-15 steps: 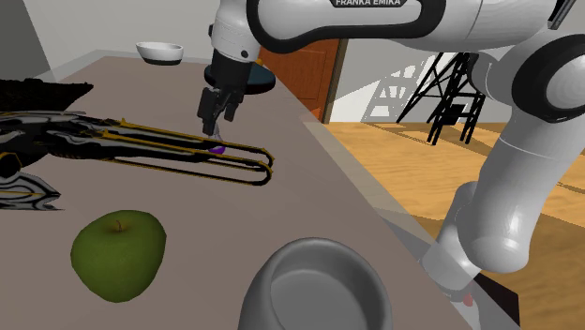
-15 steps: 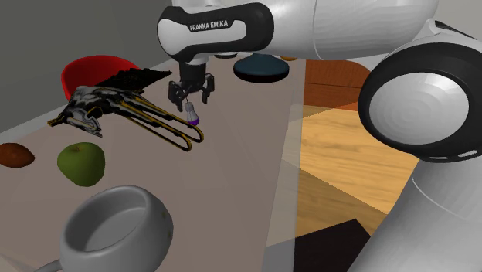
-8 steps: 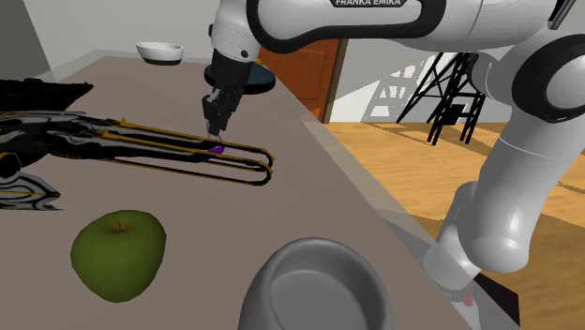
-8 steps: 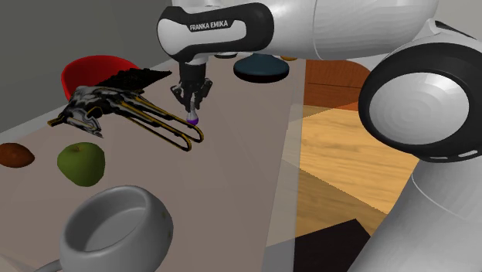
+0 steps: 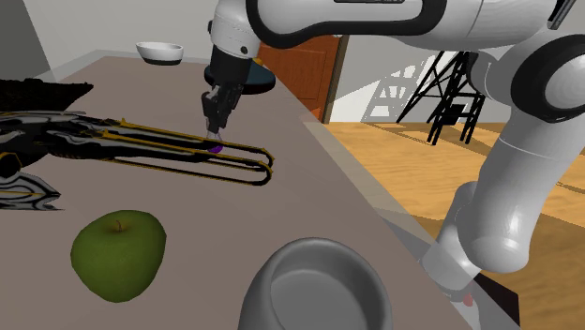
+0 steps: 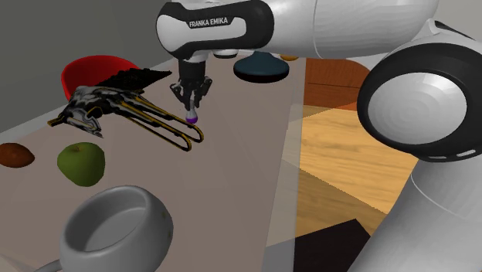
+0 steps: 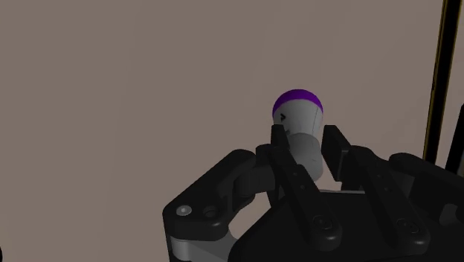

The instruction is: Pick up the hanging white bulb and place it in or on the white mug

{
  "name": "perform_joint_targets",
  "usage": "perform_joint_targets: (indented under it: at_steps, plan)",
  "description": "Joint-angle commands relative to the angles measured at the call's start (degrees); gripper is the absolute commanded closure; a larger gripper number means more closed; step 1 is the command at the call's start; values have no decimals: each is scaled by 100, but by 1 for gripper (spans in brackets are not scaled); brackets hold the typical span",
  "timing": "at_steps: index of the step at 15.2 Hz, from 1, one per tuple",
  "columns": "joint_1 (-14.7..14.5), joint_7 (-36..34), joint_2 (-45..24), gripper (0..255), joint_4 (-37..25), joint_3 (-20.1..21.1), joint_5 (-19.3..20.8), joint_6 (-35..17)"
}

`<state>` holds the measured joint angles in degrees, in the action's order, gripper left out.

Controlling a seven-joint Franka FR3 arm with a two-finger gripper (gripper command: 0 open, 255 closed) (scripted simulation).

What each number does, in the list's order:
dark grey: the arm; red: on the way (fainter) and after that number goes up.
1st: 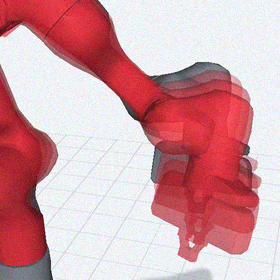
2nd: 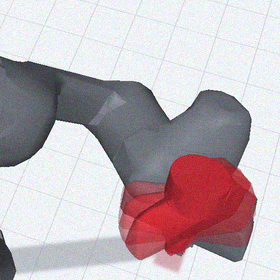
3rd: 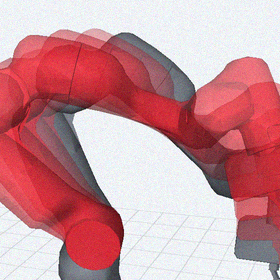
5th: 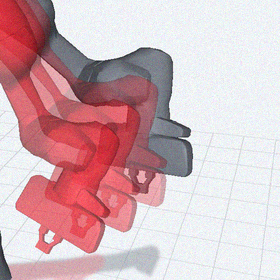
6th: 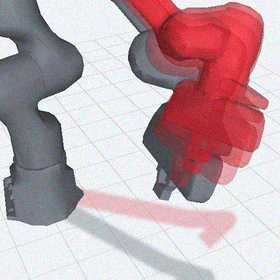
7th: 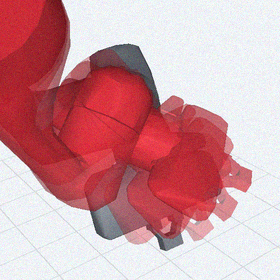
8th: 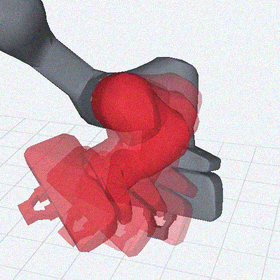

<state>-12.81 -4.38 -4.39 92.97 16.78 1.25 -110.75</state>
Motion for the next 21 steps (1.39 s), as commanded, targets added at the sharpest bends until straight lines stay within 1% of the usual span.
perform_joint_targets:
  at_steps: [1, 12, 21]
  plan:
    - [1, 4, -4, 255, -141, -1, 1, 138]
    - [-47, -38, -239, 255, -1296, 23, 81, 1070]
    - [-152, -99, -643, 255, -2561, 59, 226, 1948]
